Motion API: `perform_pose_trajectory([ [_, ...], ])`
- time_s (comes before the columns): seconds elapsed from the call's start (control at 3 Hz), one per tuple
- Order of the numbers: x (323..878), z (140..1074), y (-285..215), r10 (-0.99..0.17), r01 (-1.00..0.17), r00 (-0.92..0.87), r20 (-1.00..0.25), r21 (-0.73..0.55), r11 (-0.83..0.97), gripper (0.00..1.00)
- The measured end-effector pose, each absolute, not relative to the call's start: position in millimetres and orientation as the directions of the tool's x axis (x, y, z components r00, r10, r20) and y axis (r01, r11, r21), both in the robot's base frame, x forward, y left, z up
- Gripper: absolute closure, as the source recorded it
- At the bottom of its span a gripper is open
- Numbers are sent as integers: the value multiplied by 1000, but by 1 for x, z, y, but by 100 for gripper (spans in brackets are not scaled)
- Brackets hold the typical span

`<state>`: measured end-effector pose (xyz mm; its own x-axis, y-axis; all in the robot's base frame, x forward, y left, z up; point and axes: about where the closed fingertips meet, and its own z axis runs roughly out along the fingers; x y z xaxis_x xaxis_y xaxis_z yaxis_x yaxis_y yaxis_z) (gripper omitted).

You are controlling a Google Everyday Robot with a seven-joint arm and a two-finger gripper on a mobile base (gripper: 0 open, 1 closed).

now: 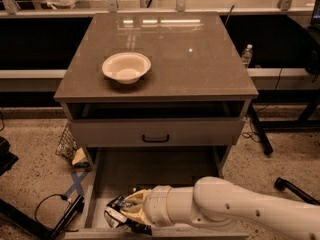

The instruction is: Pick blue chip bag from middle drawer and place on counter

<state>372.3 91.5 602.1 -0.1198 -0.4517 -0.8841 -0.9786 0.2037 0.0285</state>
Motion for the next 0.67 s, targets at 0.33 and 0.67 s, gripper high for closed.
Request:
perform_pose_trajectory([
  [0.33, 347, 702, 89, -420, -984, -59, -906, -19, 179, 100],
  [0.67, 330, 730, 65, -455, -980, -53, -889, -41, 194, 100],
])
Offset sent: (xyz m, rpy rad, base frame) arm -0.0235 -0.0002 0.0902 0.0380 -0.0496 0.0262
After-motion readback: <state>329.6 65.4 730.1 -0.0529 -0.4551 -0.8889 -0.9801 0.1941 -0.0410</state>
